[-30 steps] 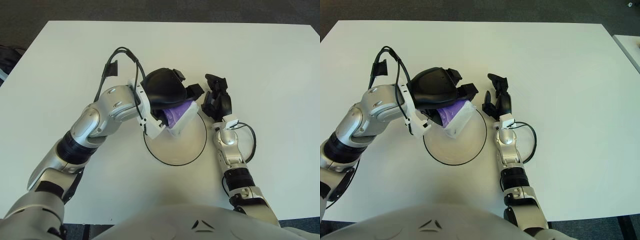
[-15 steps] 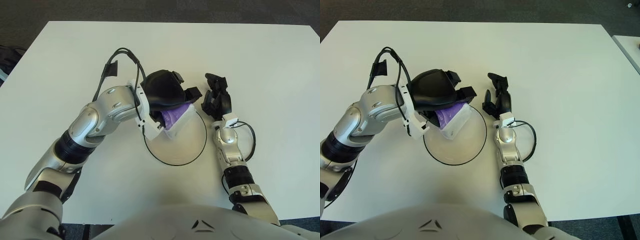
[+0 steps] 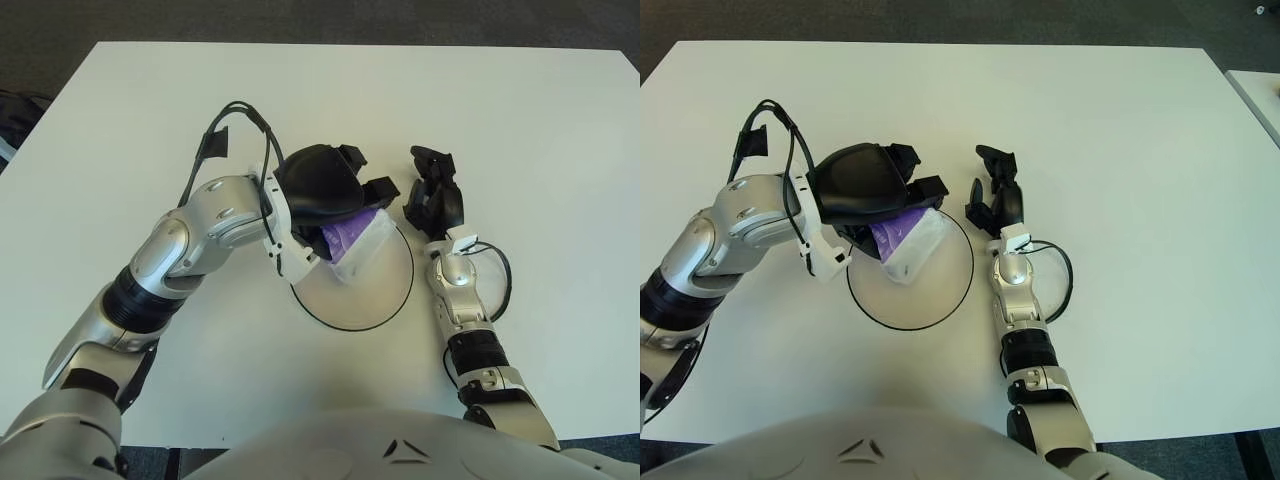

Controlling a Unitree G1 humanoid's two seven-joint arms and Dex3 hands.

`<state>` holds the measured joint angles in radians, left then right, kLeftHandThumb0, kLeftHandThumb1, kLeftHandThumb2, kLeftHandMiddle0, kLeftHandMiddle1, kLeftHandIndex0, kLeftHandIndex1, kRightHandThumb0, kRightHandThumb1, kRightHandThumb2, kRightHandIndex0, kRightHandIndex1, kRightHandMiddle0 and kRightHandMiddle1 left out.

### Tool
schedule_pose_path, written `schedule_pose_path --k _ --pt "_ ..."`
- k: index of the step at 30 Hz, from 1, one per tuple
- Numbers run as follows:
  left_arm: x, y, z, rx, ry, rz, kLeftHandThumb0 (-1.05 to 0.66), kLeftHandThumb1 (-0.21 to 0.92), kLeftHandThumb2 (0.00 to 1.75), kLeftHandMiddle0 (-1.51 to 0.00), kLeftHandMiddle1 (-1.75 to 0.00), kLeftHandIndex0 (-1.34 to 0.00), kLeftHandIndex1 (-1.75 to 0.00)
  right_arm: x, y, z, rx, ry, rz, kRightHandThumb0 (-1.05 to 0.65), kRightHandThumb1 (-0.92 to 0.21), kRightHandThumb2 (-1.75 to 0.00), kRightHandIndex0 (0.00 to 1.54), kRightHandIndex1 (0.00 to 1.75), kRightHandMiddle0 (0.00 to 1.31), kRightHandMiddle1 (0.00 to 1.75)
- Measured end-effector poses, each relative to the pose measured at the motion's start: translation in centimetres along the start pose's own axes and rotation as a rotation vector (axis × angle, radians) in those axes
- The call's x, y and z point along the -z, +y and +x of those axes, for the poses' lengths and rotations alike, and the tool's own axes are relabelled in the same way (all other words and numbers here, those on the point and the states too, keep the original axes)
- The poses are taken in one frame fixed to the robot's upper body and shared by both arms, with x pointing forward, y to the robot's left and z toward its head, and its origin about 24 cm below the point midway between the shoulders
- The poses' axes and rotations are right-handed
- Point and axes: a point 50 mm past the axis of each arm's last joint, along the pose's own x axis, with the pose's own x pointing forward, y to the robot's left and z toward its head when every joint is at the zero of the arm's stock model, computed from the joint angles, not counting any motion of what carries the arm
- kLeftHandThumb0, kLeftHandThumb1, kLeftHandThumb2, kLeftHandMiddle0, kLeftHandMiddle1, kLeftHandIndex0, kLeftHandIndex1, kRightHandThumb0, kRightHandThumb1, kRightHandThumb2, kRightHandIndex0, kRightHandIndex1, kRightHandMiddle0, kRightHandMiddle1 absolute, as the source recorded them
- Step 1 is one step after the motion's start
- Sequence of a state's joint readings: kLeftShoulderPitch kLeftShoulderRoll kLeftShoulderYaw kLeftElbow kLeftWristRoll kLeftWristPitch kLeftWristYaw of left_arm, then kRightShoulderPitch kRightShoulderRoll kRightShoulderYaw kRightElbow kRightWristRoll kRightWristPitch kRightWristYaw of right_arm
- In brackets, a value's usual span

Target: Put the tissue paper into the plate.

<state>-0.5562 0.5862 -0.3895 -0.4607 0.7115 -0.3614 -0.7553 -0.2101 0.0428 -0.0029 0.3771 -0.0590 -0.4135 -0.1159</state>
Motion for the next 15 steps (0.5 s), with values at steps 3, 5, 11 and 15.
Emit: schedule_pose_path --k 3,5,11,15 --pt "0.06 -0.11 -0.09 0.017 -0.012 0.020 -1.03 0.92 0.50 0.00 -0.02 0.00 -0.02 -0.02 0.05 0.00 -0.016 -0.002 0.006 -0.66 -0.92 -0.87 0.23 0.54 0.00 1.02" --pt "0.14 -0.13 -0.12 0.025 -0.019 0.027 -1.04 0.92 0.49 0.00 -0.01 0.00 -0.01 -0.04 0.06 0.00 -0.022 -0.004 0.009 -0.67 -0.92 -0.88 0.22 0.54 0.00 1.00" --pt "0.33 -0.08 -0.14 0.043 -0.026 0.029 -1.05 0.92 0.46 0.00 0.00 0.00 0.00 -0.08 0.05 0.00 -0.034 -0.008 0.016 -0.68 -0.92 -0.89 0.20 0.53 0.00 0.95" --pt "0.41 -0.21 -0.17 0.053 -0.030 0.028 -1.05 0.92 0.43 0.00 0.00 0.00 0.00 -0.08 0.00 0.00 -0.035 -0.008 0.021 -0.68 -0.92 -0.88 0.19 0.51 0.00 0.97"
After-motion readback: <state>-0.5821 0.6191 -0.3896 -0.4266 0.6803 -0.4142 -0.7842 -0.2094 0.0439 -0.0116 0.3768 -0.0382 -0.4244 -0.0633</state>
